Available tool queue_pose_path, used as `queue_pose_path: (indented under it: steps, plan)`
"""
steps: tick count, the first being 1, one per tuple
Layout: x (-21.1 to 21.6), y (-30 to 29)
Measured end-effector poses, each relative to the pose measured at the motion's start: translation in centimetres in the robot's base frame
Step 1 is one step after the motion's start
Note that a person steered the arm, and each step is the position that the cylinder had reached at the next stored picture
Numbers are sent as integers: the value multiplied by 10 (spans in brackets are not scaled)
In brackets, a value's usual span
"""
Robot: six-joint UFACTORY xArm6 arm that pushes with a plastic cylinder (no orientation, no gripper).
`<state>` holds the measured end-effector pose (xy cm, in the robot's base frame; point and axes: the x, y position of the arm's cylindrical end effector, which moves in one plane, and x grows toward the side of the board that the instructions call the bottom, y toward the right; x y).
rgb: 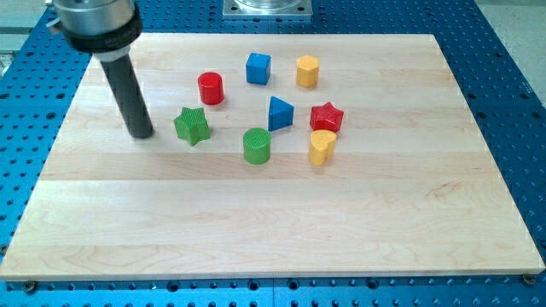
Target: Move the red circle and green star slightly to the right
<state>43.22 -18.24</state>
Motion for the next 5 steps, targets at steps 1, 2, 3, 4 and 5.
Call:
queue_pose_path:
  steps: [1, 2, 3, 4, 5]
  plan:
    - [0, 14]
    - [-3, 38]
    - [-3, 56]
    - [19, 56]
    - [73, 56]
